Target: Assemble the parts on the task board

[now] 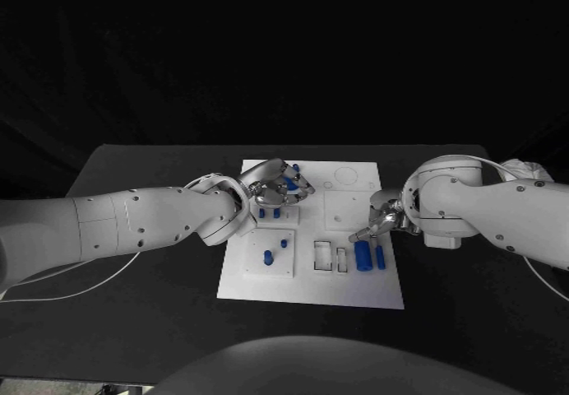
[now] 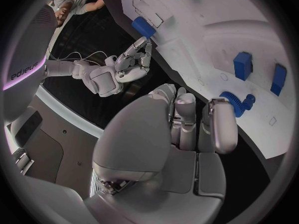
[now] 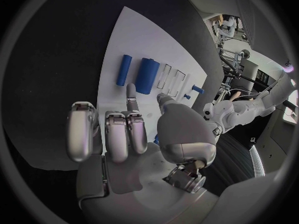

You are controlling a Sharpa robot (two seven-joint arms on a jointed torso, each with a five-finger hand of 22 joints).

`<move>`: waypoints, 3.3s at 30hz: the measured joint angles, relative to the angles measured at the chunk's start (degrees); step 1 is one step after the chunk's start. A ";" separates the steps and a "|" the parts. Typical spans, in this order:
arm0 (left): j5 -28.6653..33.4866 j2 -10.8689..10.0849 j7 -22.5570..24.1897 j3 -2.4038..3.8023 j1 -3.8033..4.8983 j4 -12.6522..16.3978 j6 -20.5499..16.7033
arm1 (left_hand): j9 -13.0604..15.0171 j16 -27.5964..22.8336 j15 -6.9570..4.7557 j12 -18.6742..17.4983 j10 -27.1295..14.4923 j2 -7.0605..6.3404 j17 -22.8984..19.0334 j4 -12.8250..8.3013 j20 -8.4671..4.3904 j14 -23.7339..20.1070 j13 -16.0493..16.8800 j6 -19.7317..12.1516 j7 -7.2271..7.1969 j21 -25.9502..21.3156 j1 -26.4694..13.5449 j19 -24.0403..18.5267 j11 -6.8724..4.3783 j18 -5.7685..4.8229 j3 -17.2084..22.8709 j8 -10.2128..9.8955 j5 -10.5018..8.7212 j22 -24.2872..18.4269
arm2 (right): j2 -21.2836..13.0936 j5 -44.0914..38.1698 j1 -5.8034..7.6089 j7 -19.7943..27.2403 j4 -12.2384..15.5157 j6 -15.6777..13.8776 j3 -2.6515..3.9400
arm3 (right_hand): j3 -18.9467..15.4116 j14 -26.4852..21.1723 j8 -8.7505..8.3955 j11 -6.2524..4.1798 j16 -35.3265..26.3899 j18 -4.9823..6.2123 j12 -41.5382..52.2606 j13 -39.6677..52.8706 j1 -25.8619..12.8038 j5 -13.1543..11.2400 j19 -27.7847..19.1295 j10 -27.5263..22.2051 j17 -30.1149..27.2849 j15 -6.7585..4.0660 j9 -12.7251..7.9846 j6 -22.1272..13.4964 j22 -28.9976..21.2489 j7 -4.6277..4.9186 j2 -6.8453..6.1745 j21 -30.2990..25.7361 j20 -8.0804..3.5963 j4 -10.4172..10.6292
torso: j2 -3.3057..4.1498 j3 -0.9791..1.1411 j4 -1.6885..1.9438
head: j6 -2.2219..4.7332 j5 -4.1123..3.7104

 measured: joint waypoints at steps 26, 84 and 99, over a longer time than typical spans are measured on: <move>-0.03 -0.04 -1.20 0.00 0.00 0.07 1.45 | 0.10 0.00 0.20 0.39 0.41 0.00 -0.14 0.16 0.20 -0.20 0.03 0.21 0.21 0.00 0.00 -0.21 0.01 0.00 0.16 0.20 0.00 0.00 | 1.65 0.88 -1.03 -0.64 -1.98 1.28 -0.01 | 0.90 -0.01 1.82 0.01 0.00 0.00 0.00 -0.02 -0.67 -1.37 0.19 0.00 0.04 0.00 9.61 -4.19 0.03 0.34 0.23 0.73 0.22 -0.89 | 0.03 -0.02 -0.03 | 0.00 0.62; -0.06 0.89 -2.43 0.00 -0.01 -1.22 1.97 | 0.13 0.00 0.61 0.39 0.61 -0.24 -0.26 0.00 0.20 -0.19 0.01 0.20 0.20 0.00 -0.24 -0.21 0.20 0.00 0.31 0.20 0.00 0.00 | 3.94 15.19 -0.93 -0.77 -4.84 -4.80 0.05 | 8.26 -0.01 3.63 -1.01 0.00 0.00 0.00 -0.03 3.21 13.91 -0.03 -0.21 0.00 -0.82 18.78 -4.29 0.01 -0.78 0.77 -3.80 -0.82 -7.45 | -0.08 -0.09 -0.09 | 0.00 1.40; -0.06 1.55 -2.69 0.00 -0.01 -1.90 2.61 | 0.13 0.00 0.61 0.39 0.61 -0.24 -0.25 0.01 0.40 -0.19 0.00 0.20 0.20 -0.33 -0.24 0.00 0.20 0.00 0.63 0.20 0.00 0.00 | 8.42 19.66 -0.72 -0.86 -7.32 -5.01 0.06 | 8.89 -0.01 3.55 -1.01 0.00 0.00 0.00 -0.03 2.50 13.71 -0.88 -0.22 0.00 -0.81 19.35 -4.46 0.01 -0.88 1.45 -5.90 -0.79 -6.82 | -0.02 -0.09 -0.03 | 0.00 1.00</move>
